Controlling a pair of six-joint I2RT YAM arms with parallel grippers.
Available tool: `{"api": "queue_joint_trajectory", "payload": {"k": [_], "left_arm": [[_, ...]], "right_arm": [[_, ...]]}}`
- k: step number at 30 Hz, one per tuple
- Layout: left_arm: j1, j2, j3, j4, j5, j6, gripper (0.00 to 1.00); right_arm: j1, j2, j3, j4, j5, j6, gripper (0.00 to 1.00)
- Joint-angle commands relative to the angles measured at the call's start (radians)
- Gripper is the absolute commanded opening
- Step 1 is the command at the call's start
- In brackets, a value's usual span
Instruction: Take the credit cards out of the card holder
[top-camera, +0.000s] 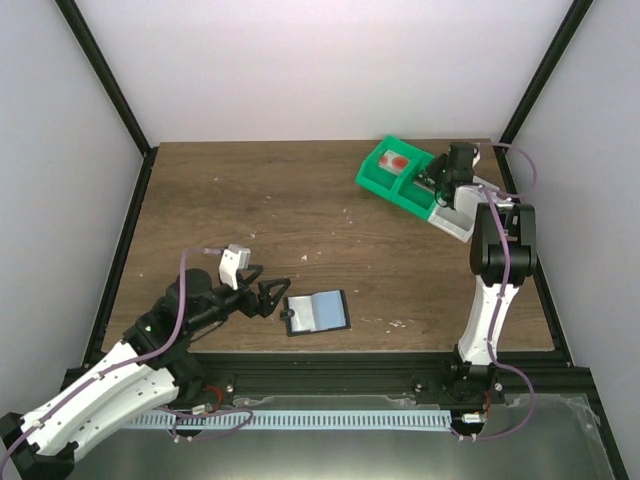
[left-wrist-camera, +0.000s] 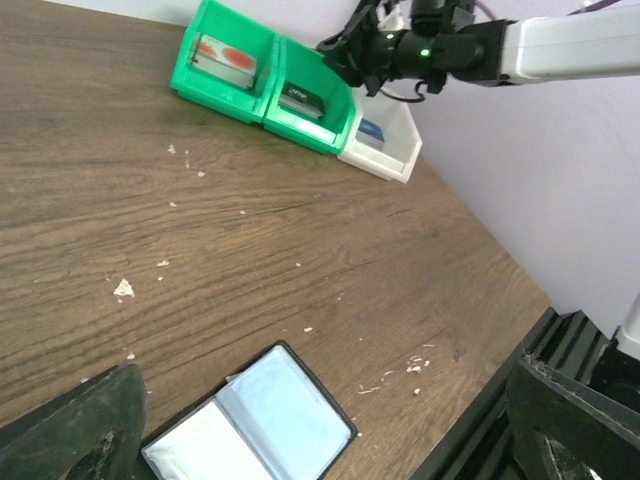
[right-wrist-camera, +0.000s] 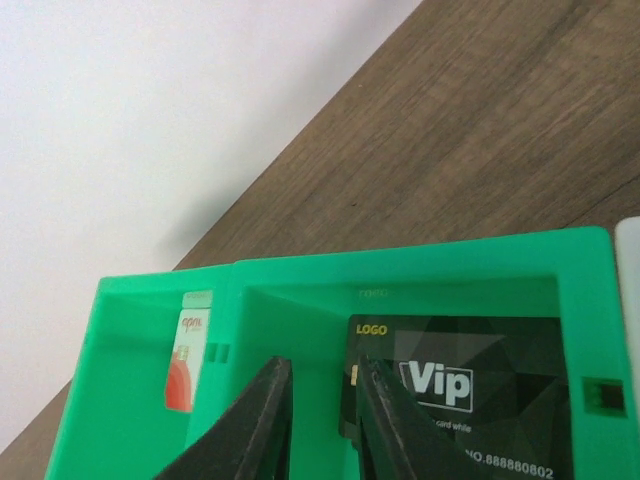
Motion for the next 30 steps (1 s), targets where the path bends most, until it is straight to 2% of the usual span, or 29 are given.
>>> {"api": "queue_joint_trajectory", "payload": {"k": [1, 4, 8, 9, 12, 14, 15, 16, 17, 24, 30], "left_arm": [[0.001, 0.023, 0.009, -0.016, -0.053, -0.001, 1.00], [0.002, 0.052, 0.033, -0.054, -0.105, -0.038, 1.00], [0.003, 0.081, 0.080, -0.103, -0.215, -0.090, 1.00], [0.004, 0.087, 0.099, -0.115, -0.241, -0.101, 1.00], [0.004, 0.094, 0.141, -0.142, -0.299, -0.100, 1.00], [0.007, 0.092, 0.165, -0.144, -0.334, -0.074, 1.00], [0.006, 0.090, 0.178, -0.145, -0.353, -0.068, 1.00], [0.007, 0.086, 0.190, -0.145, -0.368, -0.057, 1.00], [0.007, 0.084, 0.200, -0.143, -0.373, -0.046, 1.00], [0.011, 0.074, 0.274, -0.124, -0.387, -0.080, 1.00], [0.010, 0.037, 0.250, -0.107, -0.368, -0.149, 1.00]], "right_arm": [[-0.009, -0.093, 0.046, -0.093, -0.069, -0.052, 0.23], [0.000, -0.140, 0.052, -0.207, -0.134, -0.101, 0.29], [0.041, -0.285, -0.075, -0.242, -0.174, -0.179, 0.36], [0.058, -0.318, -0.098, -0.257, -0.198, -0.203, 0.41], [0.104, -0.415, -0.128, -0.366, -0.278, -0.274, 0.65], [0.144, -0.514, -0.172, -0.410, -0.311, -0.315, 0.74], [0.161, -0.556, -0.201, -0.419, -0.335, -0.329, 0.82], [0.172, -0.606, -0.236, -0.423, -0.362, -0.337, 0.97], [0.184, -0.653, -0.270, -0.426, -0.387, -0.344, 0.99], [0.201, -0.946, -0.440, -0.516, -0.579, -0.359, 1.00], [0.201, -1.210, -0.585, -0.552, -0.626, -0.368, 1.00]]}}
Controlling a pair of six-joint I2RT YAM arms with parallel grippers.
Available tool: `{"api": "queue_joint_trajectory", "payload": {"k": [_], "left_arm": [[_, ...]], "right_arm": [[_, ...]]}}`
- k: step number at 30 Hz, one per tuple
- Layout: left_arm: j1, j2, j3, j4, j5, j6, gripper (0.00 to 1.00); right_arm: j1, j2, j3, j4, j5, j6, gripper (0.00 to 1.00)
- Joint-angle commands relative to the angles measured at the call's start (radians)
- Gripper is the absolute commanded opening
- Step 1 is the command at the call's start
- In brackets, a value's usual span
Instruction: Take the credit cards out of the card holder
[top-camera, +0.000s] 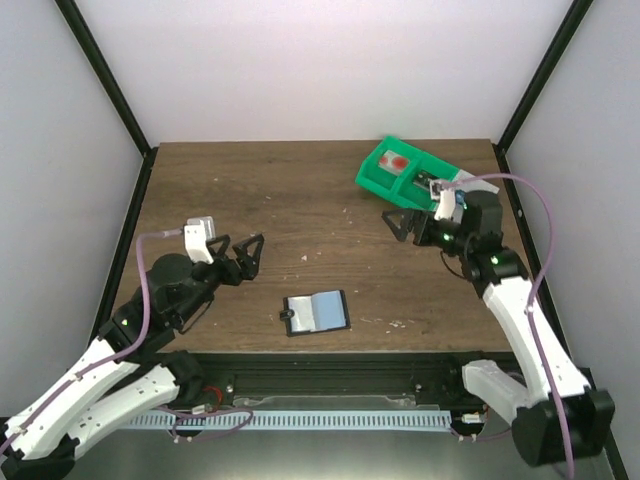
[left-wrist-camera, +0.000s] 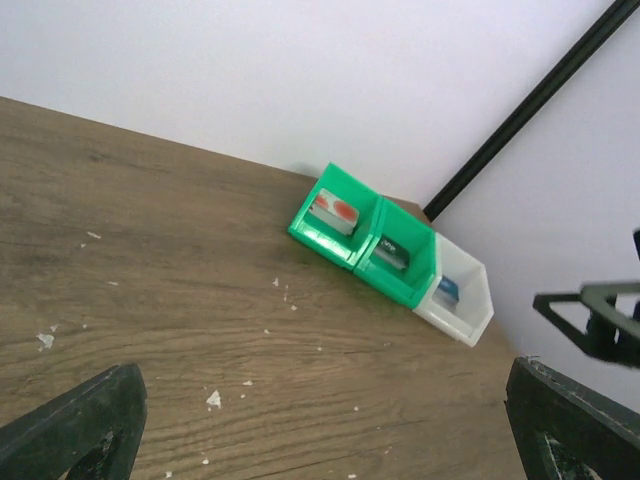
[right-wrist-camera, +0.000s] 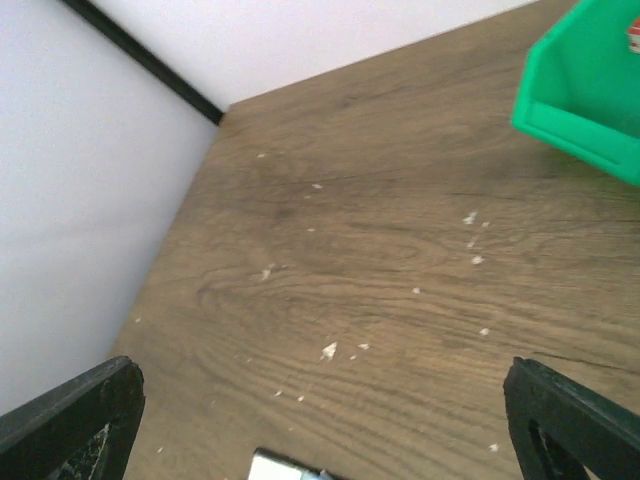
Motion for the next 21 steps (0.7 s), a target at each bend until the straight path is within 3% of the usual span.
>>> {"api": "queue_joint_trajectory", "payload": {"k": [1, 10, 21], "left_arm": [[0.004, -0.036, -0.016, 0.018, 0.005, -0.059, 1.00], [0.004, -0.138, -0.115, 0.053, 0.052, -0.070, 1.00], [0.004, -0.171, -0.134, 0.083, 0.083, -0.043, 1.00]], "right_arm": [[-0.002, -0.164, -0.081, -0.063, -0.055, -0.026, 1.00], [-0.002, -0.347, -0.207, -0.087, -0.103, 0.023, 1.00], [-0.003, -0.360, -0.162, -0.109, -0.085, 0.025, 1.00]]}}
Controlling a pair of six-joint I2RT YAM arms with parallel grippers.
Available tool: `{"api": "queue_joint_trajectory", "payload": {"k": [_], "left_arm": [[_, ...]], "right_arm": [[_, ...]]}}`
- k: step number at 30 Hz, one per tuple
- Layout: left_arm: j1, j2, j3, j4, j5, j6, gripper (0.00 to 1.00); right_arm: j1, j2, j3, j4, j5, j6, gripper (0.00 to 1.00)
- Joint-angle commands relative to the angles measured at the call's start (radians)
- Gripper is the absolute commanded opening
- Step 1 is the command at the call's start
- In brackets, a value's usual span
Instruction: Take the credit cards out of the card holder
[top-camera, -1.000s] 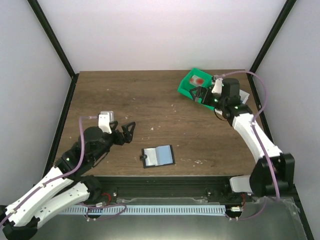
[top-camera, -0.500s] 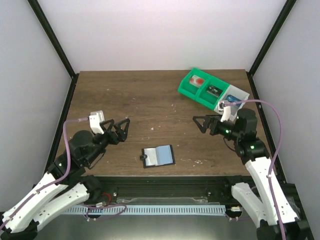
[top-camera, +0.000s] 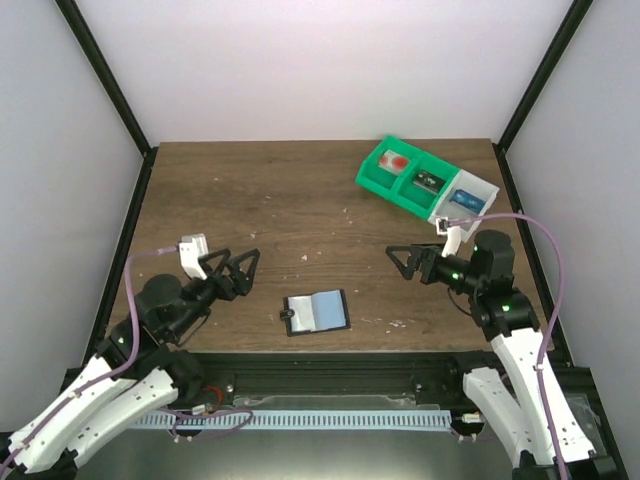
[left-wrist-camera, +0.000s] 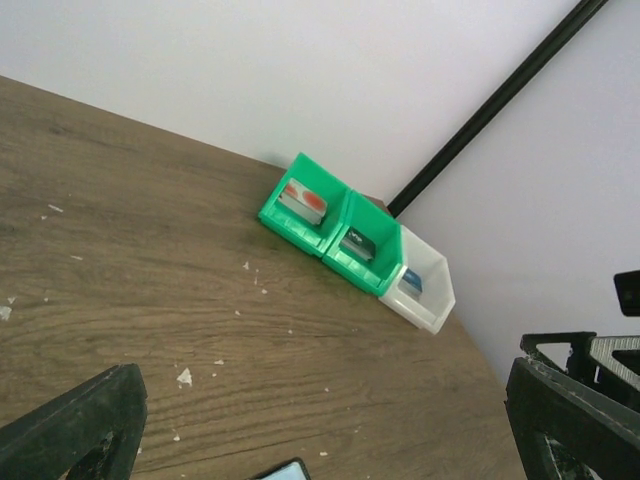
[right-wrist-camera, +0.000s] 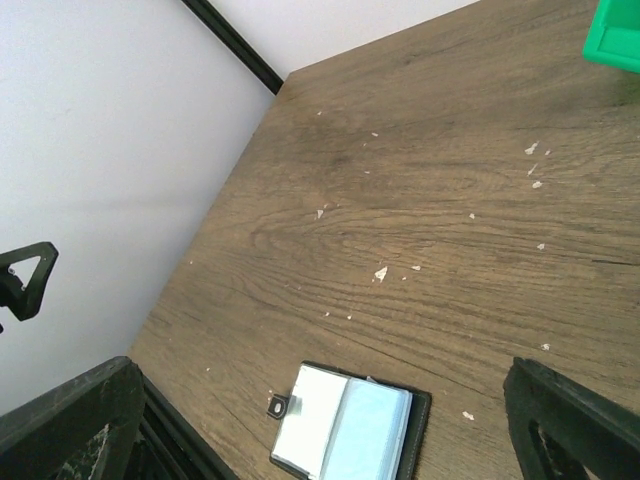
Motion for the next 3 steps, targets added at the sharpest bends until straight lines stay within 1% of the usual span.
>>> {"api": "queue_joint_trajectory", "payload": {"k": [1, 3], "left_arm": [[0.003, 0.018, 0.033, 0.034, 0.024, 0.027, 1.00], [0.003, 0.027, 0.044, 0.033, 0.027, 0.036, 1.00]], "right_arm": [[-0.002, -0.005, 0.050, -0.012, -0.005, 0.010, 1.00], [-0.002, -0.006, 0.050, -0.007, -0.006, 0.013, 1.00]]}}
